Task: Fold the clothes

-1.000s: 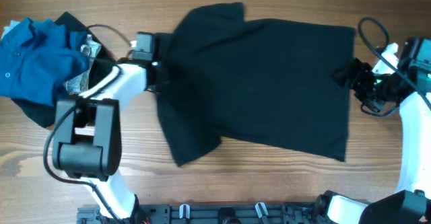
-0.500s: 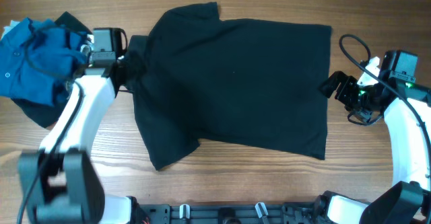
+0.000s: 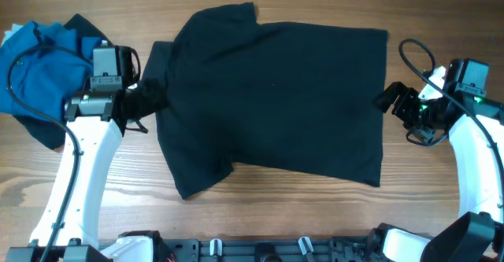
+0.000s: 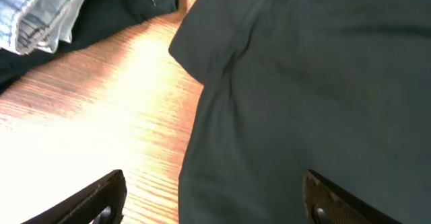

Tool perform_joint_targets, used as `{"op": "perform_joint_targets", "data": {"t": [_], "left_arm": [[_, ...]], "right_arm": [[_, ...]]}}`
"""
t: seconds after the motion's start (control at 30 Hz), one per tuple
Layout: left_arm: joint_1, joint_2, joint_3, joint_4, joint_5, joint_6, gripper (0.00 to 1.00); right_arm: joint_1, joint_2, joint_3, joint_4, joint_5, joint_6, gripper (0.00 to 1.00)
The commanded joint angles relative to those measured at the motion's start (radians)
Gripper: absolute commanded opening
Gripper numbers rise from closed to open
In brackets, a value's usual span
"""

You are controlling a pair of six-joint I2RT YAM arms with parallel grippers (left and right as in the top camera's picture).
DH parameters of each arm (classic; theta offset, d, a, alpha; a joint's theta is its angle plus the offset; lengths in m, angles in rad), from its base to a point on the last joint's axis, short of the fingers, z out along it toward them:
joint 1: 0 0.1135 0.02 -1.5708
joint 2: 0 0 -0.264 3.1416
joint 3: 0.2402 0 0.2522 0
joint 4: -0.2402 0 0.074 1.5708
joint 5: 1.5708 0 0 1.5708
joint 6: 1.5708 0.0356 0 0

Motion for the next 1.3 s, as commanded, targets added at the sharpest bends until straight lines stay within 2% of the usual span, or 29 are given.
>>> {"op": "perform_joint_targets", "data": {"t": [0.0,0.2,0.3,0.37,0.5,0.57,0.7,0.83,0.9,0.93,0.97,1.0,1.03,1.1,1.27], "left_arm": [[0.005,-0.008,-0.002,-0.009,0.061,0.011,1.0],[0.005,-0.006,-0.044,-0.048,0.072,0.003,1.0],[0.008,-0.006,-0.102,-0.054,0.068,-0.063,0.99],[0.015,-0.006,-0.135,-0.052,0.056,-0.099,0.98],[0.055,-0.006,-0.229,-0.011,0.053,-0.156,0.95],[0.068,-0.006,-0.272,0.015,0.054,-0.155,0.93],[0.068,-0.002,-0.324,0.043,0.058,-0.155,0.91],[0.068,-0.002,-0.346,0.041,0.062,-0.155,0.91],[0.068,-0.002,-0.346,0.04,0.074,-0.154,0.92],[0.068,-0.002,-0.346,0.04,0.09,-0.154,0.92],[0.068,-0.002,-0.346,0.04,0.114,-0.149,0.92],[0.068,-0.002,-0.346,0.04,0.134,-0.146,0.92],[0.067,-0.002,-0.346,0.04,0.146,-0.145,0.92],[0.062,-0.002,-0.346,0.027,0.151,-0.142,0.96],[0.036,-0.002,-0.346,-0.048,0.151,-0.128,1.0]], "right_arm": [[0.005,0.003,-0.029,0.007,-0.004,0.036,1.0],[0.005,0.003,-0.103,0.034,-0.003,0.057,1.0],[0.005,0.003,-0.146,0.045,0.027,0.113,0.99],[0.005,0.003,-0.163,0.045,0.06,0.133,0.95],[0.005,0.003,-0.229,0.05,0.087,0.188,0.8],[0.005,0.003,-0.277,0.078,0.106,0.219,0.77],[0.005,0.003,-0.355,0.107,0.22,0.326,0.79],[0.005,0.003,-0.415,0.106,0.224,0.353,0.79],[0.005,0.004,-0.441,0.108,0.198,0.36,0.7],[0.005,0.004,-0.451,0.113,0.172,0.358,0.61],[0.005,0.004,-0.453,0.123,0.143,0.334,0.43],[0.005,0.004,-0.453,0.137,0.113,0.31,0.33],[0.005,0.003,-0.453,0.152,0.076,0.291,0.26],[0.005,0.003,-0.451,0.18,-0.014,0.26,0.04],[0.005,0.002,-0.389,0.144,-0.098,0.14,0.04]]}}
